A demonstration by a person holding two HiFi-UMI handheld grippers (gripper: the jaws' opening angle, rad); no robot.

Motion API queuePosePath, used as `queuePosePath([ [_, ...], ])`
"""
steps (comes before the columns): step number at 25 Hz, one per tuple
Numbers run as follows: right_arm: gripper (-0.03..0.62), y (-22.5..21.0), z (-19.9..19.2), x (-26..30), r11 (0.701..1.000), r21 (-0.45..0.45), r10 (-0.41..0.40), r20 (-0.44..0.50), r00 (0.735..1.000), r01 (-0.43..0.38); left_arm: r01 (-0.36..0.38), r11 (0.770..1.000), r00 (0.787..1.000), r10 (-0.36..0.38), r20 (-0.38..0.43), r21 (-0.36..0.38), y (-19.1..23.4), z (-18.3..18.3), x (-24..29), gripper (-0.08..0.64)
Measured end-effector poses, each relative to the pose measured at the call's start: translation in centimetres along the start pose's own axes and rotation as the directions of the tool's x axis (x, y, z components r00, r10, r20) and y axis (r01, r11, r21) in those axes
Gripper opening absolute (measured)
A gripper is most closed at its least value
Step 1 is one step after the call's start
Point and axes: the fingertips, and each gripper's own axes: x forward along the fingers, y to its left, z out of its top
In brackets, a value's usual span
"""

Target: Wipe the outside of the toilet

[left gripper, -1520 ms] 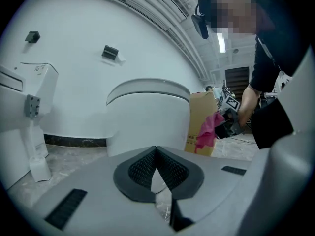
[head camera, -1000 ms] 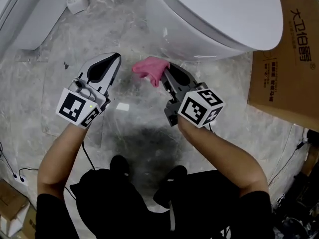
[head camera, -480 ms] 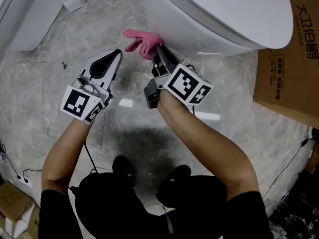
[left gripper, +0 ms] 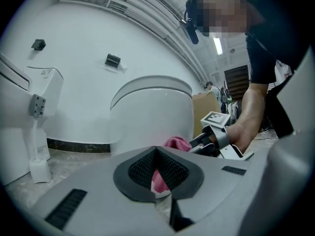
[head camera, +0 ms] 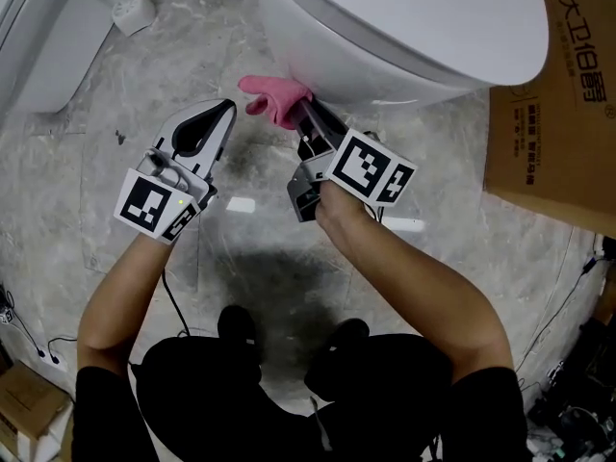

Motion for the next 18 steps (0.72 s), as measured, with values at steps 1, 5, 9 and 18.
queuePosePath([
  [1, 0.063, -0.3, 0.1, -0.8, 1.000, -0.008, -0.002, -0.011, 1.000, 0.002, -0.002, 1.000, 1.000, 0.002, 0.004, -0.003, 0.0, 0.1, 0.0, 0.014],
  [5, 0.063, -2.4, 1.0, -4.8, 0.999, -0.039, -0.025, -0.043, 0.999, 0.023, 0.019, 1.000, 1.000, -0.019, 0.001, -0.008, -0.4, 0.1, 0.2, 0.014],
  [9, 0.063, -5.0, 2.6, -7.9, 0.997, -0.049, -0.061, -0.023, 0.998, 0.060, 0.057, 0.998, 0.998, -0.056, -0.029, 0.025, -0.4, -0.3, 0.0, 0.014],
  [18, 0.063, -8.4, 6.4, -11.0, 0.987, -0.147, -0.077, -0.027, 0.997, 0.072, 0.058, 0.997, 0.998, -0.058, -0.003, 0.043, 0.3, 1.0, 1.4, 0.014],
])
